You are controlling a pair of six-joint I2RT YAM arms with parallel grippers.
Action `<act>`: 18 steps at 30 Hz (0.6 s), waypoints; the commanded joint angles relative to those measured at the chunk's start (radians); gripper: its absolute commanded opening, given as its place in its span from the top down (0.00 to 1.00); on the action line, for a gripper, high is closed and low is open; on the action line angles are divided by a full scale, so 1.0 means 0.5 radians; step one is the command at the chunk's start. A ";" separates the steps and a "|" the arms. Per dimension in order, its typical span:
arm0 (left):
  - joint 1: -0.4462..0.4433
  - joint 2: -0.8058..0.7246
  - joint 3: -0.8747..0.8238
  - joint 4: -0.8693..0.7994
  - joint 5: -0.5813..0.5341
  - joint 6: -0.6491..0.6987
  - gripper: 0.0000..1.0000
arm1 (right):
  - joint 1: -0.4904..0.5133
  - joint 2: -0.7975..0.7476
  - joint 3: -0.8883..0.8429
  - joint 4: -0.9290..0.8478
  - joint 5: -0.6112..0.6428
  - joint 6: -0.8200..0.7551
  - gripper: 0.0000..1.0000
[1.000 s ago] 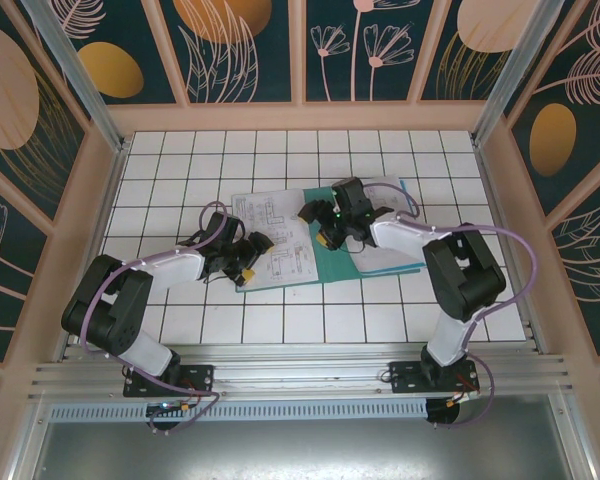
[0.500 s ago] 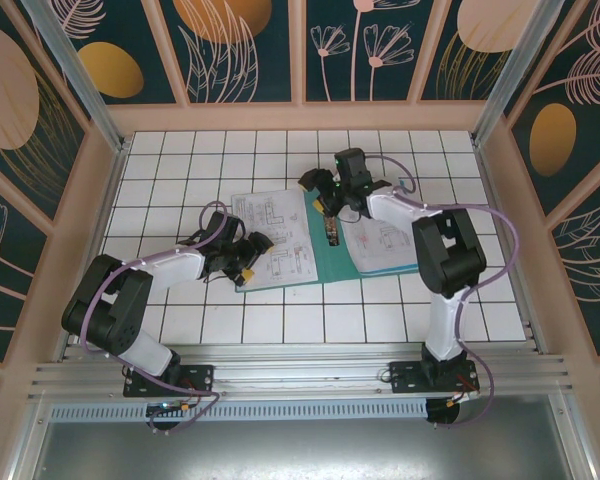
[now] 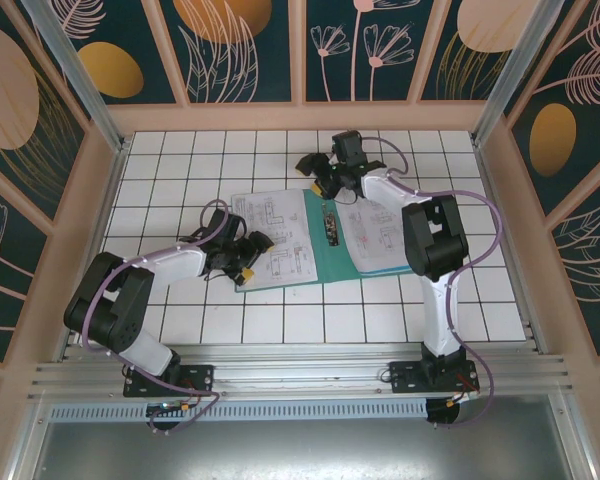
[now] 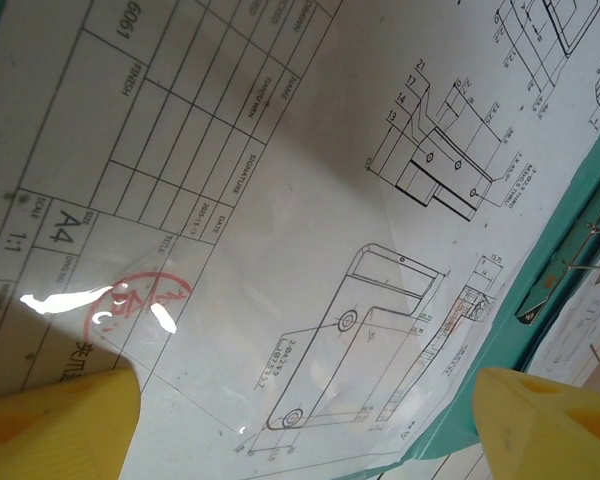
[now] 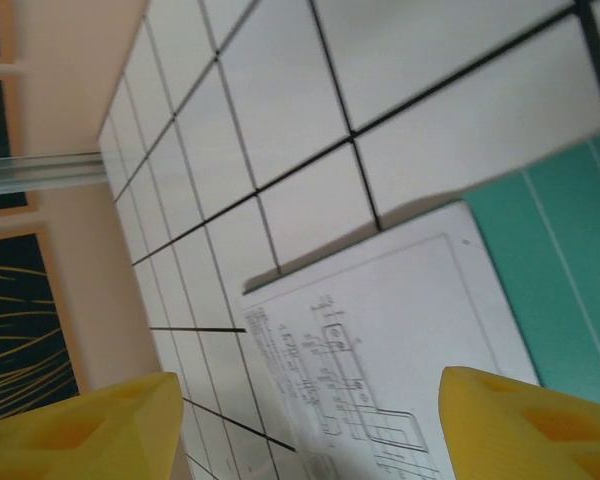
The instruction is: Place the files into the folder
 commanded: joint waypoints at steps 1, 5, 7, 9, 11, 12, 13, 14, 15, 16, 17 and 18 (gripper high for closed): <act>0.000 0.063 0.051 -0.133 -0.111 0.072 0.13 | -0.052 -0.192 0.041 -0.096 0.057 -0.128 0.31; 0.003 0.053 0.188 -0.227 -0.155 0.134 0.13 | -0.197 -0.505 -0.218 -0.065 0.144 -0.186 0.31; 0.003 0.054 0.306 -0.315 -0.187 0.197 0.13 | -0.321 -0.717 -0.452 -0.034 0.175 -0.204 0.31; 0.002 0.062 0.411 -0.366 -0.189 0.244 0.14 | -0.457 -0.908 -0.675 -0.024 0.190 -0.218 0.31; -0.005 0.085 0.497 -0.341 -0.119 0.265 0.18 | -0.599 -1.068 -0.882 -0.045 0.187 -0.228 0.31; -0.018 0.105 0.540 -0.301 -0.053 0.267 0.20 | -0.665 -1.141 -0.976 -0.074 0.187 -0.238 0.32; -0.041 0.131 0.588 -0.274 0.007 0.270 0.24 | -0.720 -1.199 -1.057 -0.113 0.199 -0.255 0.32; -0.072 0.165 0.641 -0.268 0.045 0.277 0.26 | -0.754 -1.240 -1.112 -0.159 0.223 -0.268 0.33; -0.120 0.211 0.713 -0.271 0.089 0.286 0.28 | -0.783 -1.275 -1.163 -0.223 0.259 -0.283 0.33; -0.167 0.244 0.780 -0.261 0.135 0.280 0.31 | -0.797 -1.298 -1.209 -0.275 0.292 -0.294 0.33; -0.217 0.325 0.827 -0.240 0.175 0.259 0.33 | -0.806 -1.306 -1.247 -0.310 0.317 -0.299 0.33; -0.276 0.381 0.869 -0.177 0.233 0.220 0.36 | -0.808 -1.305 -1.284 -0.340 0.346 -0.304 0.33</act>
